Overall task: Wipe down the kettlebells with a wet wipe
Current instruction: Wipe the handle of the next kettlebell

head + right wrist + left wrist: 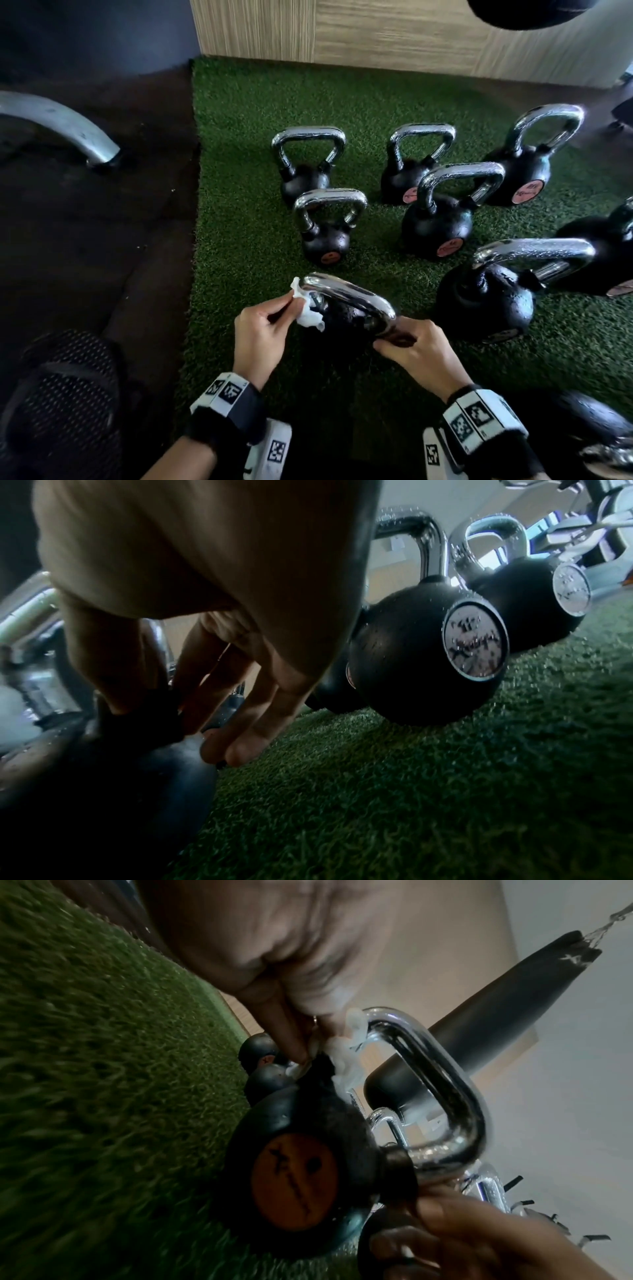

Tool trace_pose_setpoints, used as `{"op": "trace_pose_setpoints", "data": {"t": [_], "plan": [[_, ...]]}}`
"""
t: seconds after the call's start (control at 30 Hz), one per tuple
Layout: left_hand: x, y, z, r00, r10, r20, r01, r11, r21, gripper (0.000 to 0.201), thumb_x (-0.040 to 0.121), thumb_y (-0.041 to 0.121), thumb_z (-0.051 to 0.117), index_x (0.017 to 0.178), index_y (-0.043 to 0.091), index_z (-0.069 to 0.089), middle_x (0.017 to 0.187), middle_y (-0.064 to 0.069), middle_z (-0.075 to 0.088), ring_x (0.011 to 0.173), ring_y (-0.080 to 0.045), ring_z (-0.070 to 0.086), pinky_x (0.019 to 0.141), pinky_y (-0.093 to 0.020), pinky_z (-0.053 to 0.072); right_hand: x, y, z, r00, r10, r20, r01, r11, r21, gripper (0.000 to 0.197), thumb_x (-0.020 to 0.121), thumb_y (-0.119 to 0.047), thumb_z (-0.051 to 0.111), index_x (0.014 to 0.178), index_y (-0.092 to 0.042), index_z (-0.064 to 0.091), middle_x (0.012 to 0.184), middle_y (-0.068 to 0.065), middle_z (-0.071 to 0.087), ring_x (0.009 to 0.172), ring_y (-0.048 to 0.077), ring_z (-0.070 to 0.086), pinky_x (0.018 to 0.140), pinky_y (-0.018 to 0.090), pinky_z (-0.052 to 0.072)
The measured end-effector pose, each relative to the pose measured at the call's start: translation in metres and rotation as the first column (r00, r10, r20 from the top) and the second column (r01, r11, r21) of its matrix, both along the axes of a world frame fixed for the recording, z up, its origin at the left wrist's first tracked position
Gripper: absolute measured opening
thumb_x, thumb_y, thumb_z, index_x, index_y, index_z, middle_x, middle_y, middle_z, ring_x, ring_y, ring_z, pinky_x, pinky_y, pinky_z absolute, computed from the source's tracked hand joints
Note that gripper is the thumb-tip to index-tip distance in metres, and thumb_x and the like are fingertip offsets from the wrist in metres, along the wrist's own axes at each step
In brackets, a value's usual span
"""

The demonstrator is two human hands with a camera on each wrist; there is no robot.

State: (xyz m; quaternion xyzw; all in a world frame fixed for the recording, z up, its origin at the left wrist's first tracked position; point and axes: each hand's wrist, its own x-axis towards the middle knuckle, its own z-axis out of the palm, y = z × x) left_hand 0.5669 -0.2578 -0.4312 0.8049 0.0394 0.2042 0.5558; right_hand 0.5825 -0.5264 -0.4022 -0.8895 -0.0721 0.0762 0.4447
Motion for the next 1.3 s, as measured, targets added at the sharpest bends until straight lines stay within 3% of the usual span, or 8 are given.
{"op": "trace_pose_setpoints", "data": {"t": [0.17,0.3,0.47,0.57,0.7,1.07,1.2,1.3], "plan": [[0.039,-0.012,0.015,0.999,-0.028,-0.041,0.034,0.986,0.163,0.026,0.089,0.035,0.076,0.103,0.014,0.081,0.1,0.005,0.079,0.09,0.017,0.063,0.075,0.0,0.046,-0.011,0.001,0.004,0.991,0.109,0.08,-0.1,0.989,-0.106,0.018,0.077,-0.024,0.082,0.095,-0.028,0.082,0.089,-0.02,0.076,0.084,-0.007,0.069,0.075,0.007,0.046],[0.053,-0.031,0.025,0.996,-0.087,-0.008,0.087,0.971,0.222,0.015,0.09,0.025,0.075,0.099,0.014,0.082,0.09,0.002,0.08,0.08,0.013,0.064,0.071,-0.021,0.054,-0.016,0.011,0.004,0.975,0.207,0.078,-0.203,0.977,-0.064,0.022,0.078,-0.021,0.078,0.099,-0.029,0.081,0.093,-0.022,0.076,0.085,-0.006,0.071,0.079,0.018,0.056],[0.049,-0.034,0.025,0.97,-0.186,-0.154,0.212,0.961,0.177,0.025,0.097,0.034,0.065,0.101,0.014,0.08,0.09,0.007,0.079,0.075,0.005,0.067,0.074,-0.028,0.057,0.005,0.026,0.002,0.981,0.031,0.19,-0.022,0.999,-0.049,0.034,0.081,-0.022,0.08,0.097,-0.051,0.073,0.086,-0.021,0.072,0.082,-0.007,0.067,0.074,0.007,0.047],[0.042,-0.031,0.025,0.971,-0.218,-0.097,0.236,0.936,0.261,0.03,0.094,0.024,0.072,0.123,0.015,0.073,0.109,0.007,0.077,0.083,0.001,0.073,0.072,-0.021,0.059,0.024,0.037,-0.001,0.998,-0.057,0.019,0.057,0.998,0.013,0.048,0.089,-0.038,0.073,0.134,-0.043,0.058,0.123,-0.02,0.063,0.106,-0.002,0.064,0.096,0.022,0.049],[0.045,-0.04,0.033,0.985,-0.168,-0.049,0.174,0.926,0.334,0.021,0.092,0.018,0.073,0.112,0.016,0.079,0.086,0.003,0.08,0.06,0.017,0.061,0.057,0.0,0.038,0.034,0.046,-0.011,0.966,0.104,-0.237,-0.086,0.993,0.085,0.063,0.1,-0.049,0.05,0.157,-0.029,0.031,0.156,-0.006,0.042,0.143,0.013,0.04,0.121,0.039,0.03],[0.061,-0.034,0.04,0.977,-0.199,-0.072,0.203,0.977,0.058,0.018,0.093,0.025,0.072,0.11,0.029,0.079,0.099,0.022,0.076,0.092,0.014,0.068,0.084,-0.009,0.052,0.026,0.047,-0.02,0.984,0.132,-0.124,-0.118,0.987,0.114,0.051,0.103,-0.044,0.041,0.15,-0.026,0.039,0.149,-0.004,0.05,0.134,0.006,0.046,0.112,0.024,0.036],[0.06,-0.029,0.047,0.912,-0.406,-0.06,0.361,0.862,-0.356,0.029,0.093,0.02,0.07,0.119,0.01,0.075,0.114,0.0,0.077,0.108,-0.018,0.073,0.088,-0.033,0.06,0.028,0.046,-0.026,0.977,0.114,-0.182,-0.079,0.979,0.189,0.055,0.101,-0.046,0.048,0.152,-0.026,0.04,0.149,0.003,0.051,0.138,0.017,0.048,0.117,0.043,0.037],[0.06,-0.022,0.051,0.86,-0.507,-0.056,0.414,0.757,-0.505,0.023,0.095,-0.003,0.061,0.115,-0.005,0.072,0.112,-0.012,0.077,0.104,-0.024,0.074,0.081,-0.03,0.061,0.027,0.045,-0.027,0.974,0.109,-0.199,-0.069,0.977,0.2,0.059,0.1,-0.05,0.047,0.153,-0.026,0.038,0.151,0.0,0.049,0.14,0.015,0.046,0.118,0.042,0.036]]}}
